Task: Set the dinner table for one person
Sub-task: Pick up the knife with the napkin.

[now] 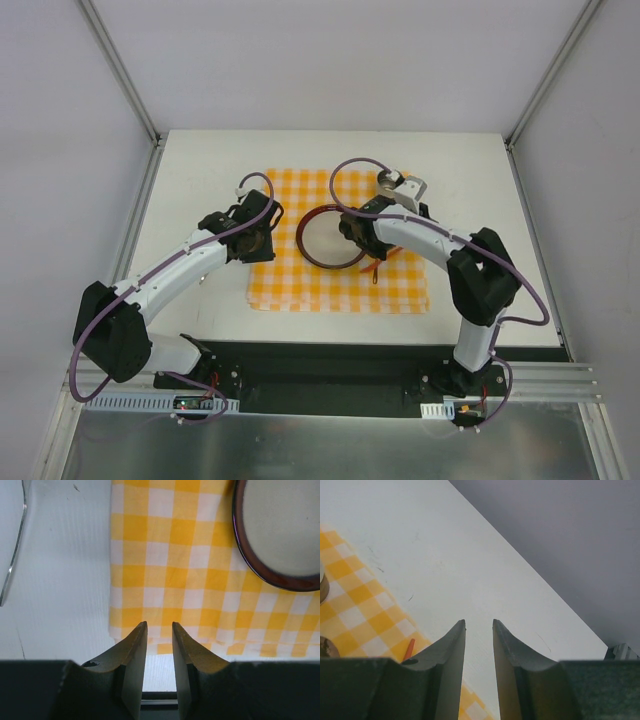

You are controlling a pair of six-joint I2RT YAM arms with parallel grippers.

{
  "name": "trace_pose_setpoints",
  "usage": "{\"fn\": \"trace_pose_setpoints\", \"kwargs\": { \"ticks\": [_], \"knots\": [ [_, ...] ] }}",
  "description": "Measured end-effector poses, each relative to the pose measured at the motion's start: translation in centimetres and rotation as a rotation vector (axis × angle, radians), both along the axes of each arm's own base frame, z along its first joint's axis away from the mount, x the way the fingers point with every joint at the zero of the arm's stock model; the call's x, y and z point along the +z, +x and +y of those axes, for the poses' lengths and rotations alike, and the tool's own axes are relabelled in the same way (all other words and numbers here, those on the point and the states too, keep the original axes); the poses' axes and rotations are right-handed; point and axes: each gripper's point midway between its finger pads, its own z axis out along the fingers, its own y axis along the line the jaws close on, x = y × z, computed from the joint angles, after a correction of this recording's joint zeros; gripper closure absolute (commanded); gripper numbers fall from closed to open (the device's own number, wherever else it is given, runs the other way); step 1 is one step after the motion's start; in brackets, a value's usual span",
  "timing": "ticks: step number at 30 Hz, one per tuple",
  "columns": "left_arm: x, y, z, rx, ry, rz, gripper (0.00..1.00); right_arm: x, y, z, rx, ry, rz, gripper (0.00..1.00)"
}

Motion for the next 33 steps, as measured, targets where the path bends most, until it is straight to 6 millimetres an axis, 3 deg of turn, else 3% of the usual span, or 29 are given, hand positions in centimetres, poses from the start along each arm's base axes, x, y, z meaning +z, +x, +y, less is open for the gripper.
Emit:
{"fn": "trace_pose_setpoints", "kwargs": {
  "ticks": [9, 15, 22, 27, 33],
  "knots": [
    [0.3, 0.3, -0.1, -0.002, -0.003, -0.006, 0.73, 2.5, 1.2, -1.9, -0.064, 0.048, -0.079, 0.7],
    [0.4, 0.5, -0.3, -0.004, 0.001, -0.008, 0.73, 5.3, 1.9, -2.7, -0.091, 0.084, -0.145, 0.7],
    [0.0, 1.0, -0.5, -0.017, 0.016, 0.003, 0.73, 8.9, 4.4, -4.3, -0.168, 0.117, -0.205, 0.7],
    [0.1, 1.0, -0.5, -0.023, 0.02, 0.002, 0.73, 9.7, 6.0, -5.9, -0.228, 0.106, -0.205, 0.7],
    [0.2, 1.2, -0.6, -0.023, 0.02, 0.001, 0.73, 10.6, 6.2, -7.5, -0.269, 0.104, -0.21, 0.7]
  ]
}}
